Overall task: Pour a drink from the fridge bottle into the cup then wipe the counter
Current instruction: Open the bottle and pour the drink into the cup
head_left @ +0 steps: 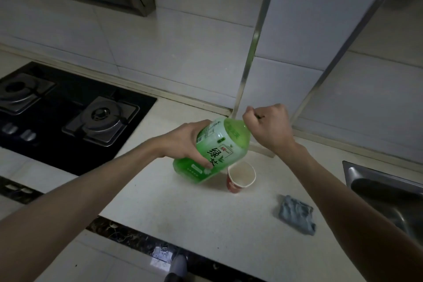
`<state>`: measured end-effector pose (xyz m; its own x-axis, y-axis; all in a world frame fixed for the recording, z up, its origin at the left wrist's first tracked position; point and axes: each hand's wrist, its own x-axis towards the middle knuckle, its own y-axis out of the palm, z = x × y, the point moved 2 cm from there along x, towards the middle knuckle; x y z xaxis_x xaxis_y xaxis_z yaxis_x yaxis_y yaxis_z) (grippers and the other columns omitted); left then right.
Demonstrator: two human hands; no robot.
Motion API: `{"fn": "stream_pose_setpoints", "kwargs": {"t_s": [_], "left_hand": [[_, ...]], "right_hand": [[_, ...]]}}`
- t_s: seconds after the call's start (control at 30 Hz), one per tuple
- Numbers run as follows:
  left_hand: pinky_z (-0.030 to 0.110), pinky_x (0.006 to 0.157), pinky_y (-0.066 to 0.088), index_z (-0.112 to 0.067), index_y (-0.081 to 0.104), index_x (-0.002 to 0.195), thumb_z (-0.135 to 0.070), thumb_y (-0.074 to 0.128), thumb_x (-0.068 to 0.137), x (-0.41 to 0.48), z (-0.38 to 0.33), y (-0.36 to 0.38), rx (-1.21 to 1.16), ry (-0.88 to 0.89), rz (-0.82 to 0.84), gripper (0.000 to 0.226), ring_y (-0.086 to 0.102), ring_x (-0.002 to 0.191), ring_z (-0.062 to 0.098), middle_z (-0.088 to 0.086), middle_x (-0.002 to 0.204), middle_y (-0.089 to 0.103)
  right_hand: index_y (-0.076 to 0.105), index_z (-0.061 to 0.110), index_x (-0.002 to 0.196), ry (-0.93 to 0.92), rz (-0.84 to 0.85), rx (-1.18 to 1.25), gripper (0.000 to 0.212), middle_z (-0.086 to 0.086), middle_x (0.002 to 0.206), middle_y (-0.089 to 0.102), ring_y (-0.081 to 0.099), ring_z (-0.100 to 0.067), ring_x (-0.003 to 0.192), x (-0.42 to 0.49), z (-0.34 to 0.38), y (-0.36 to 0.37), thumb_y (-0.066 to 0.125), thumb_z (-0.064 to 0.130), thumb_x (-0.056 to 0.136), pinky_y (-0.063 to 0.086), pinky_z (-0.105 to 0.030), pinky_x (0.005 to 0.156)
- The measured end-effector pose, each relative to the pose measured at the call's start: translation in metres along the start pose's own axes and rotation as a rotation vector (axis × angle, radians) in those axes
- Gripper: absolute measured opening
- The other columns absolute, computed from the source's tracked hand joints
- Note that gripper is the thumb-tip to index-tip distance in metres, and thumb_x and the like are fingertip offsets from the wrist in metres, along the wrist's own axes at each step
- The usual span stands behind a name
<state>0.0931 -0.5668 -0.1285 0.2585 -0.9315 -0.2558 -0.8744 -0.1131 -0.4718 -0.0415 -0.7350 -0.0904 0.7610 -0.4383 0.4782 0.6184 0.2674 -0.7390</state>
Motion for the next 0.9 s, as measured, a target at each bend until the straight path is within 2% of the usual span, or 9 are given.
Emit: {"fn": "stream_pose_setpoints", "kwargs": {"t_s": [0.1,0.17,0.23,0.33,0.47,0.53,0.67,0.73,0.9], "left_hand": [[0.038,0.082,0.06,-0.021,0.055,0.122,-0.007,0.093,0.06,-0.003,-0.004,-0.002,-0.066,0.006,0.119,0.074,0.071,0.102,0.014,-0.004,0.11,0.072],[0.037,0.083,0.061,-0.021,0.055,0.122,-0.01,0.093,0.059,-0.001,-0.003,0.0,-0.06,-0.004,0.119,0.074,0.07,0.102,0.014,-0.004,0.111,0.072],[0.032,0.084,0.06,-0.024,0.054,0.121,-0.018,0.095,0.056,0.002,-0.001,0.004,0.023,-0.021,0.041,0.078,0.068,0.103,0.011,-0.008,0.11,0.07],[0.027,0.085,0.055,-0.026,0.047,0.129,-0.027,0.095,0.054,0.006,0.002,0.012,0.23,-0.002,-0.102,0.089,0.061,0.104,0.009,-0.012,0.113,0.063],[0.031,0.085,0.054,-0.025,0.044,0.132,-0.033,0.095,0.053,0.011,0.003,0.014,0.29,0.024,-0.157,0.094,0.06,0.103,0.011,-0.011,0.114,0.061],[0.029,0.084,0.054,-0.025,0.044,0.131,-0.032,0.095,0.053,0.011,0.004,0.014,0.261,0.01,-0.148,0.093,0.061,0.102,0.011,-0.012,0.112,0.062],[0.027,0.083,0.054,-0.025,0.044,0.13,-0.029,0.095,0.055,0.009,0.005,0.015,0.204,-0.004,-0.143,0.091,0.06,0.103,0.01,-0.012,0.112,0.062],[0.026,0.083,0.053,-0.025,0.044,0.13,-0.029,0.094,0.056,0.009,0.007,0.015,0.211,-0.002,-0.14,0.09,0.06,0.104,0.01,-0.013,0.112,0.061],[0.025,0.082,0.053,-0.024,0.045,0.131,-0.03,0.094,0.055,0.009,0.009,0.013,0.243,0.013,-0.133,0.091,0.06,0.103,0.009,-0.012,0.113,0.061]], "right_hand": [[0.039,0.012,0.043,-0.203,0.014,-0.068,0.054,-0.002,0.036,0.033,0.029,-0.017,0.03,0.0,-0.005,-0.009,0.04,0.032,0.092,0.023,-0.02,0.044],[0.047,0.008,0.048,-0.198,0.088,-0.143,0.06,-0.003,0.038,0.04,0.037,-0.021,0.033,0.0,-0.009,-0.013,0.036,0.042,0.096,0.032,-0.025,0.043],[0.054,0.007,0.054,-0.028,0.209,-0.197,0.066,-0.003,0.04,0.046,0.044,-0.02,0.036,0.002,-0.011,-0.014,0.032,0.054,0.094,0.041,-0.027,0.047],[0.057,0.005,0.057,0.323,0.355,-0.122,0.063,-0.005,0.04,0.057,0.053,-0.011,0.034,0.002,-0.015,-0.014,0.044,0.053,0.095,0.045,-0.023,0.051],[0.063,-0.002,0.062,0.431,0.298,-0.084,0.063,-0.006,0.043,0.061,0.051,-0.007,0.035,-0.003,-0.018,-0.013,0.053,0.053,0.091,0.038,-0.016,0.049],[0.066,0.003,0.074,0.423,0.262,-0.014,0.051,-0.008,0.053,0.066,0.057,-0.008,0.044,-0.004,-0.014,-0.013,0.057,0.051,0.091,0.043,-0.021,0.052],[0.062,0.017,0.088,0.273,0.259,0.134,0.023,-0.012,0.076,0.069,0.065,-0.026,0.073,-0.01,-0.014,-0.013,0.061,0.04,0.092,0.053,-0.039,0.072],[0.062,0.023,0.091,0.176,0.289,0.17,0.011,-0.007,0.085,0.069,0.064,-0.023,0.081,-0.014,-0.018,-0.014,0.064,0.034,0.091,0.052,-0.044,0.079],[0.061,0.02,0.101,0.009,0.347,0.226,0.016,0.006,0.101,0.059,0.059,-0.007,0.092,-0.018,-0.023,-0.019,0.068,0.016,0.088,0.053,-0.031,0.087]]}}
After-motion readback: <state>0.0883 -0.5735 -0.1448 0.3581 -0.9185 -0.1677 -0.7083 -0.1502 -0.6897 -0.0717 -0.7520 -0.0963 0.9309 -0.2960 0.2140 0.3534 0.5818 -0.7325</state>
